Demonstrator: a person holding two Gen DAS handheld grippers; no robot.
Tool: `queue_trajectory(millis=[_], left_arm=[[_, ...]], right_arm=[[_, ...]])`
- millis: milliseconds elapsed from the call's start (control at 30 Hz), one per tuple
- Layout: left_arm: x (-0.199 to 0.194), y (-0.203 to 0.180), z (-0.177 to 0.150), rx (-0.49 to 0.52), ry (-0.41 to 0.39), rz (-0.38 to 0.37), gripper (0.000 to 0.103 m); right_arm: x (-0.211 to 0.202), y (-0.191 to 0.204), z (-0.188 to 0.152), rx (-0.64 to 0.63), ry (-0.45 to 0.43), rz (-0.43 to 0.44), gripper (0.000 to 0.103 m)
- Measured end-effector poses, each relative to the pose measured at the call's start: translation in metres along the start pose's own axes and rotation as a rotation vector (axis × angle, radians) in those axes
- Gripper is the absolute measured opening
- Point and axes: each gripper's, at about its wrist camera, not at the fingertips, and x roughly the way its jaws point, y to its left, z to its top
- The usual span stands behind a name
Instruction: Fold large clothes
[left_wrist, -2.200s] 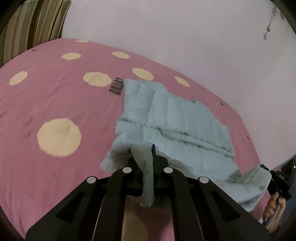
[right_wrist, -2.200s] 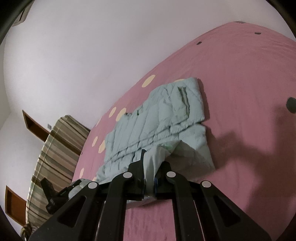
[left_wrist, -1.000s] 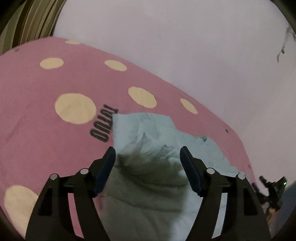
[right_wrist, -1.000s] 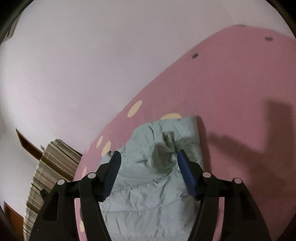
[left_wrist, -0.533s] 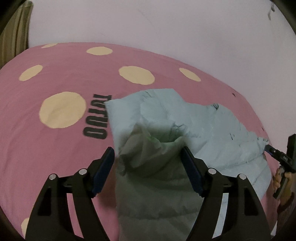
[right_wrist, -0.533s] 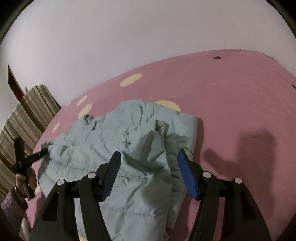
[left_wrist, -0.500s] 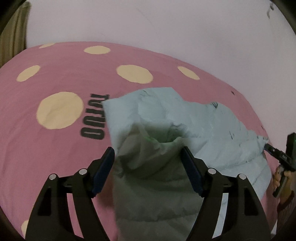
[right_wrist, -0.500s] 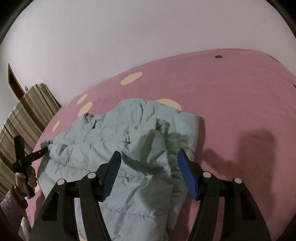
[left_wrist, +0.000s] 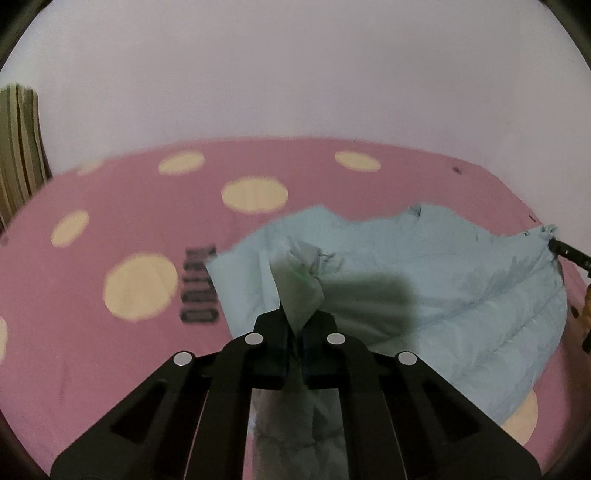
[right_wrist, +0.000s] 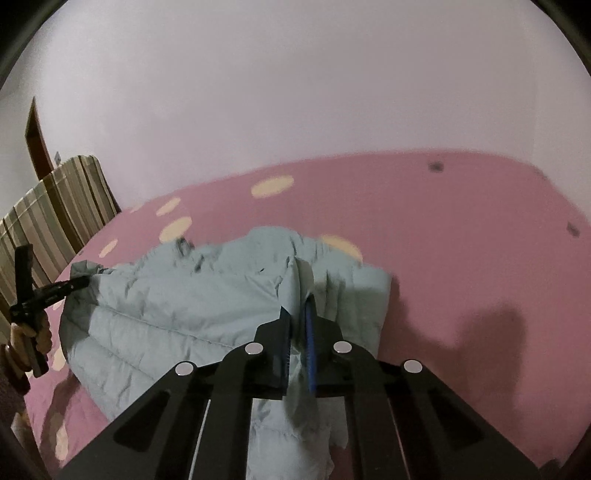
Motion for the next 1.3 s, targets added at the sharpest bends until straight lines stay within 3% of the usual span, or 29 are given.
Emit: queue_trajectory(millis=[100,233,433,833,1000,1100,1167,1200,1233,1300], left_arm=[[-0.003,0.002,0.023,-0.023,-0.040,0.025,0.004],[0.021,0.000,0.055,-0.036,-0.041,0.115,0.004],[0.068,0.002,0.082,-0.076,0.006,0.203,0.004],[0.152,0.003,0.052,-0.041,0.174,0.341,0.004],[0.168,0.002,0.043,-0.028,0.205,0.355,0.005],[0.169,-0.004,0.043,-0.001,0.210,0.376,0.010],[0.162,-0.005,0.044,0.000,0.202,0.387,0.028],[0.157,-0.004,0.045,-0.009,0.193,0.391,0.047],[0.147,-0.002,0.048,-0.027,0.172,0.390,0.053],[0.123,-0.001,0.054,-0.070,0.124,0.358,0.055]], right_arm=[[-0.002,0.004,0.022,-0.006,-0.047,-0.011,0.007],[0.021,0.008,0.055,-0.014,-0.063,-0.045,0.007],[0.073,0.006,0.082,-0.008,-0.013,-0.088,0.007],[0.161,-0.038,0.045,0.099,0.199,-0.228,0.007],[0.172,-0.043,0.033,0.102,0.221,-0.246,0.007],[0.173,-0.040,0.032,0.087,0.224,-0.259,0.007],[0.170,-0.040,0.034,0.080,0.224,-0.264,0.007],[0.167,-0.040,0.036,0.079,0.225,-0.264,0.007],[0.163,-0.039,0.039,0.078,0.224,-0.267,0.007],[0.146,-0.030,0.049,0.063,0.194,-0.290,0.010]])
